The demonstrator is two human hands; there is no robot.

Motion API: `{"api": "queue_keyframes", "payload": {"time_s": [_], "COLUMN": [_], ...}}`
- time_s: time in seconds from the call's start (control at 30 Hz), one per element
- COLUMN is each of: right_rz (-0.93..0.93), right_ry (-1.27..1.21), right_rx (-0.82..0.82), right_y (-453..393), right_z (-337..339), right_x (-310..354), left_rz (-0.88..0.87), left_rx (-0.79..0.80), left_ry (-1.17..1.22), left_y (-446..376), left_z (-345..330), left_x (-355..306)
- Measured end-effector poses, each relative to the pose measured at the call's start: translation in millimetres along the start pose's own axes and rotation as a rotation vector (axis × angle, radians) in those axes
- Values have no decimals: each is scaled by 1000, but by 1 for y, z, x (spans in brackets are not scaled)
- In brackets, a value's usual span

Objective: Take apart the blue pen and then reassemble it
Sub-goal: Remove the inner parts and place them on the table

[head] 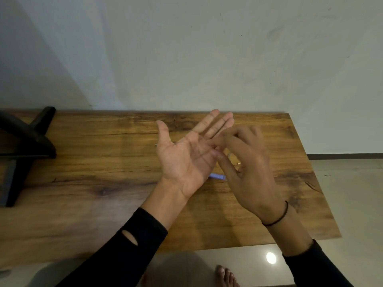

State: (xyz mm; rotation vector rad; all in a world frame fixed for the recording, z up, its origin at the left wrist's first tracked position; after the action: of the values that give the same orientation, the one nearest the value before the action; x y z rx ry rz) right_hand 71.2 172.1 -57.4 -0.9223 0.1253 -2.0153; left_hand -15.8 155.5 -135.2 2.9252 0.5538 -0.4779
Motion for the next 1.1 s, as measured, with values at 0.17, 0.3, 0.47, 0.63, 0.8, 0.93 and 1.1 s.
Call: {"api": "queue_keyframes", "payload": {"time_s": [0.17,0.3,0.47,0.63,0.8,0.93,1.1], "right_rz": [182,246,174,-219,-543,-662,-714], "right_ry": [339,458,355,-300,-745,-966,-1078], "right_rx": [181,233,152,-107,-196,-181,-149], "right_y": [-1,1,-2,-13,-9,-6,-6], "right_z": [-17,-22,-15,22,18,4,-4], "right_x": [24,34,25,-29,-75,-85,-84], "left_rz": [60,90,101,-71,-278,-195,-259], "left_rx": [27,20,4,-230,-88,-25,-130], "left_ry": [-10,-2,14,-660,-1969,-2399,-2426], "left_y": [3,3,2,-12,-8,-7,-7], "left_z": [-1,4,2,22,17,29,29], "left_x": [7,10,7,-44,-77,-61,-67]}}
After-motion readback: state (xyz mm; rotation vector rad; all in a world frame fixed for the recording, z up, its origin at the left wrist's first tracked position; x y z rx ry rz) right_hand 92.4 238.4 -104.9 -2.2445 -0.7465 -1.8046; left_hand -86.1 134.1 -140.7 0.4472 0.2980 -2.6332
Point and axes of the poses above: each hand's wrist, its own y-axis away from the middle knuckle, its own z-axis out of the back of the hand, x = y × z, the point moved 9 cm from there along -y, towards the middle knuckle, and after that the axes turned 9 degrees about -z, right-handed, at the moved point
